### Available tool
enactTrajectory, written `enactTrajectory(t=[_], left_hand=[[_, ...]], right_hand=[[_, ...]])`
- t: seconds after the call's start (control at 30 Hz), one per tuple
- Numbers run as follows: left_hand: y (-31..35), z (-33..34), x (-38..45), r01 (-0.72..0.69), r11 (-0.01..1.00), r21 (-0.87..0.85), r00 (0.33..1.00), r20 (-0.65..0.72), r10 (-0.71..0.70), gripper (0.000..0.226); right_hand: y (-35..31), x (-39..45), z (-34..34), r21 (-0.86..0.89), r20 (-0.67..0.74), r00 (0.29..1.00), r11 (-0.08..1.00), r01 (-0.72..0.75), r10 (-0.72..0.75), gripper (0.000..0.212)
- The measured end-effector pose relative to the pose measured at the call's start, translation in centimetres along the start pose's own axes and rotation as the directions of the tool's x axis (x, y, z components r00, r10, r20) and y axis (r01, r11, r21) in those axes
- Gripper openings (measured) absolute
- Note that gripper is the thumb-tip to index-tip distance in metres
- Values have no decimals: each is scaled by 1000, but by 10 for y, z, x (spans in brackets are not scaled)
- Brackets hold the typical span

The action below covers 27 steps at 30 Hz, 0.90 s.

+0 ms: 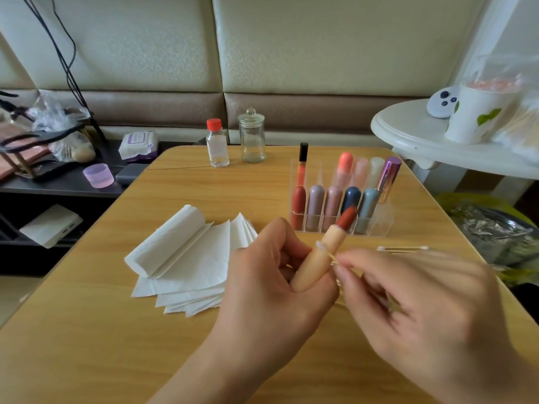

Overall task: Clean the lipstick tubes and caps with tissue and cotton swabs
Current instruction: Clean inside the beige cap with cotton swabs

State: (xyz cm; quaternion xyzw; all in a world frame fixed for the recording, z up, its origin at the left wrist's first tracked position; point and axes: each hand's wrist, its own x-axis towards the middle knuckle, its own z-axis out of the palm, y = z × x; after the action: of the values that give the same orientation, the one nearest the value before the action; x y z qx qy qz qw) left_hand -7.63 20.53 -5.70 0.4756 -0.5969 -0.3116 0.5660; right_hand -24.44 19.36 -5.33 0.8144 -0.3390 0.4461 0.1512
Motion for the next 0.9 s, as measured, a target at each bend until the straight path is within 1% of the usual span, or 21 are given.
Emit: enactTrajectory(t=[0.13,0.2,0.27,0.33,0.4,0.47,0.53,0.67,0.8,0.9], left_hand=[[-1,0,0,52,996,-79,998,30,-49,23],[0,-1,-1,43,995,-93,996,77,-36,20],[0,-2,-1,34,994,-108,994,111,-22,16],[-2,-3,-1,30,993,-117,991,134,-15,14],[-3,-4,0,40,988,-152,986,163,-15,20],[-5,-4,0,54,984,-171,980,200,-19,30],[-6,-2,0,64,984,-167,971,238,-22,37],[-5,2,-1,136,964,-229,955,289,-66,38],[-7,0,2,213,935,-284,922,374,-97,38],[-9,-1,3,312,862,-401,885,452,-110,32]], right_hand=[[2,0,-1,18,-7,1000,1000,-20,20,11],[2,-2,-2,-30,-22,1000,999,-15,15,11],[2,-3,-3,-38,-41,999,999,-35,33,12],[2,-5,-2,-54,-45,999,999,-5,2,12],[1,-6,-2,-83,-44,999,997,-3,-1,12],[1,-6,-2,-98,-57,998,995,-5,0,13],[-1,-8,0,-136,-61,997,990,31,-40,13],[-1,-7,3,-115,-77,996,993,27,-36,13],[0,-8,4,-81,-80,997,997,17,-24,14],[-1,-8,5,-94,-83,995,995,39,-47,12]])
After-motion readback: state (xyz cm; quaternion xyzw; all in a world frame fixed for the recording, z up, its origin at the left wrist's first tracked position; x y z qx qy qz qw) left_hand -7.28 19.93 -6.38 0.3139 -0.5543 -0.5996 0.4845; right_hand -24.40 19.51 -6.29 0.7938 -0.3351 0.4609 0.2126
